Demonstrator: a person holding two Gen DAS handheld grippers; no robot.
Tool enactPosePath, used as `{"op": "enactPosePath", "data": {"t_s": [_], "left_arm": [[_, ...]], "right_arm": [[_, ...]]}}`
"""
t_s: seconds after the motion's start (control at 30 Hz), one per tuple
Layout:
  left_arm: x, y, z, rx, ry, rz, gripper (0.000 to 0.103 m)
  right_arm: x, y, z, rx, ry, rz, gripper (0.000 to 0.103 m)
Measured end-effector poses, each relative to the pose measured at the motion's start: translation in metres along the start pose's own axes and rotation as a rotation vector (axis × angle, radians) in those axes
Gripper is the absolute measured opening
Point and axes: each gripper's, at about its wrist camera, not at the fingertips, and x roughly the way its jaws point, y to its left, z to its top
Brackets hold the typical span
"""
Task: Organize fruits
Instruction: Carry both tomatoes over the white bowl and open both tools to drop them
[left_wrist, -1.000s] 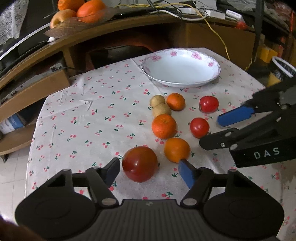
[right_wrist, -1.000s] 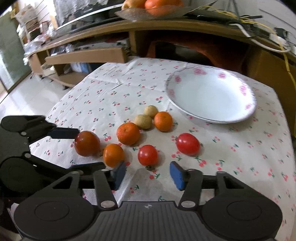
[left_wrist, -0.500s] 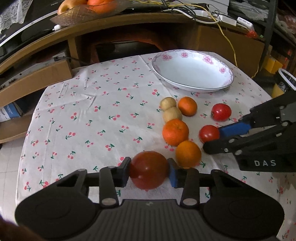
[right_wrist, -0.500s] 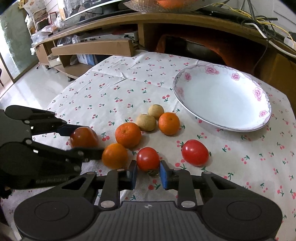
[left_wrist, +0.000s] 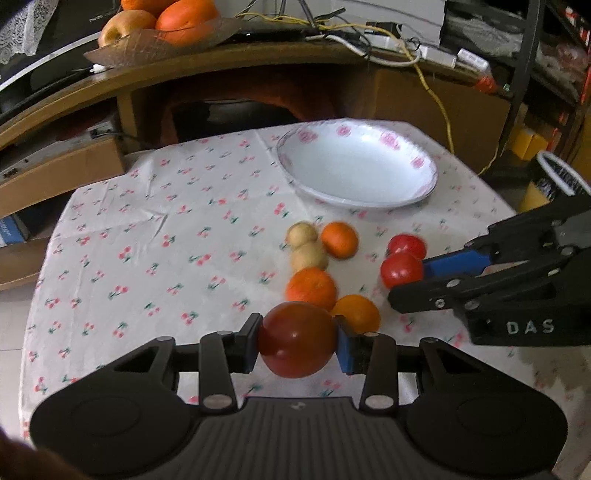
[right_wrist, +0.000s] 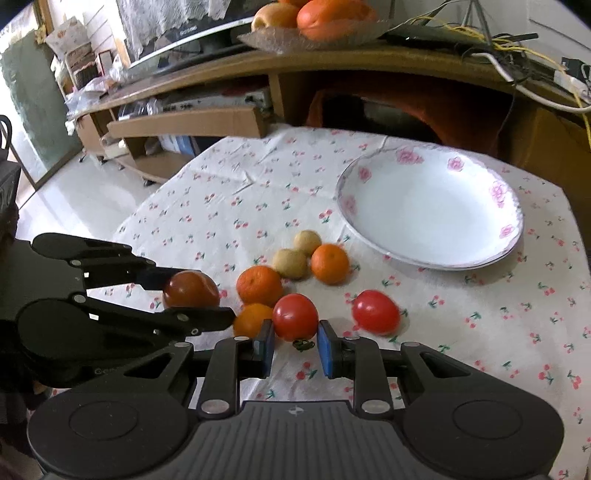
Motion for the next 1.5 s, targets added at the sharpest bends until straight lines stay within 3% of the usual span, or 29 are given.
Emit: {"op": "enactPosePath", "data": {"t_s": [0.57,0.9,1.17,1.5], "left_arm": [[0.018,-0.013,0.051,-0.001,-0.068,-0.029,0.045],[0.058,-0.025,0.098,0.062,-0.088,-0.023,0.045],[0.083,-0.027,0.103,0.069,-0.061,-0.018,0.045],[0.087,-0.028,0.107,0.073,-0.044,-0.009,0.046]], "right_arm": [[-0.004,-0.047,0.029,0.077,-0.078,-0.072,0.024],[0.015,-0.078,0.047,0.089,-0.080,-0.112,0.024],[0.029,-0.087,0.049,0.074,-0.039,-0.125,0.025],[0.032,-0.092,0.049,0.087,-0.045,-0.142,0.032]]}}
